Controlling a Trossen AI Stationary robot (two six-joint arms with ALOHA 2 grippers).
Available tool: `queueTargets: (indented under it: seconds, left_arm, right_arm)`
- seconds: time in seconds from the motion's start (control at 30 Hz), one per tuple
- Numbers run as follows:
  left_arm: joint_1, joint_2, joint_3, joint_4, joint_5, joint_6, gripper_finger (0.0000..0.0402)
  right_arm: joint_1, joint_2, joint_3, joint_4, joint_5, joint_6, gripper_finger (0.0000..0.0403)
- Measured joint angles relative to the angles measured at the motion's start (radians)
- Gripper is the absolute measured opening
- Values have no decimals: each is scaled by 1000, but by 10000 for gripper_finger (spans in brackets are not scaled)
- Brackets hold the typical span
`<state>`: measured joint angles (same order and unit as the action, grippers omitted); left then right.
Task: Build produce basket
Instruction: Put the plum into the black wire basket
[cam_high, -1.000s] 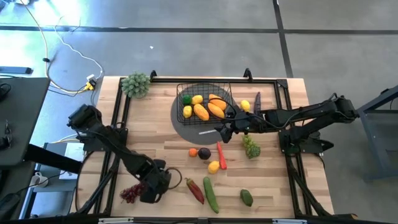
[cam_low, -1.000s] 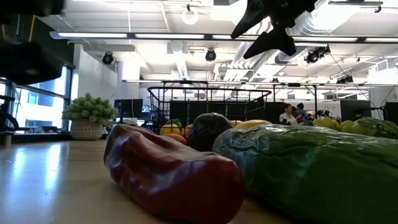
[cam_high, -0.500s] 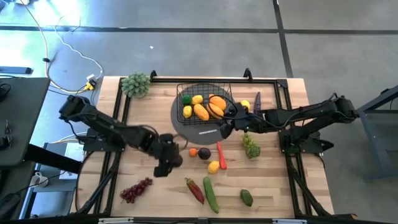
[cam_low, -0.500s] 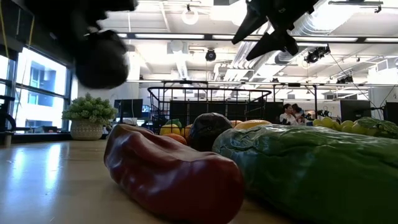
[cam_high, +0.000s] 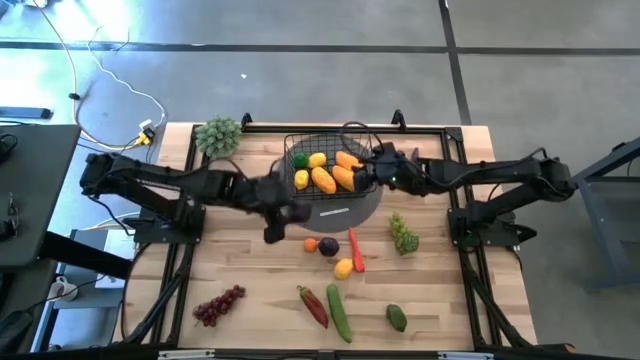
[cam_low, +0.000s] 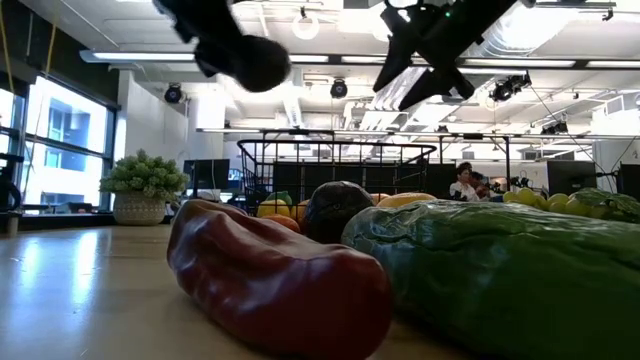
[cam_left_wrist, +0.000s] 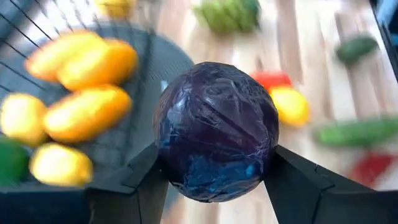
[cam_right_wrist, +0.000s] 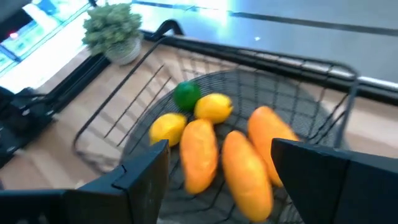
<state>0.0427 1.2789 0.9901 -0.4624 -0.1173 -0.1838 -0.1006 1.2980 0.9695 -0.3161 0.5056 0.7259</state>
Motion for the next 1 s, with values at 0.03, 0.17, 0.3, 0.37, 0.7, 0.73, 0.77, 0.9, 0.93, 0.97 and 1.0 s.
queueTargets:
  seconds: [0.03, 0.17, 0.3, 0.37, 0.7, 0.73, 0.77, 0.9, 0.93, 0.97, 1.0]
  left_arm:
    - [21, 0, 0, 17, 0, 15, 209]
    - [103, 1, 0, 80, 20, 57, 209]
    - [183, 1, 0, 138, 38, 67, 209]
    - [222, 1, 0, 162, 38, 84, 209]
    - [382, 102, 0, 241, 119, 153, 209]
    - [391, 119, 0, 242, 126, 153, 209]
    - [397, 136, 0, 244, 129, 153, 209]
    - [416, 189, 0, 249, 134, 154, 209]
    - [416, 201, 0, 248, 137, 154, 209]
    - [416, 212, 0, 248, 137, 154, 209]
    - [416, 221, 0, 248, 137, 158, 209]
  right_arm:
    - [-16, 0, 0, 1, 0, -8, 261]
    - [-82, 0, 0, 5, 0, -55, 261]
    - [-147, 0, 0, 8, -4, -98, 261]
    - [-176, 0, 0, 8, -13, -113, 261]
    - [-321, 0, 0, 7, -48, -151, 261]
    - [-337, 0, 0, 6, -58, -159, 261]
    - [-353, 0, 0, 5, -70, -165, 261]
    - [-410, 0, 0, -5, -109, -202, 261]
    - [-423, 0, 0, -9, -116, -209, 261]
    - [-434, 0, 0, -14, -121, -212, 261]
    - [-445, 0, 0, -20, -124, -212, 261]
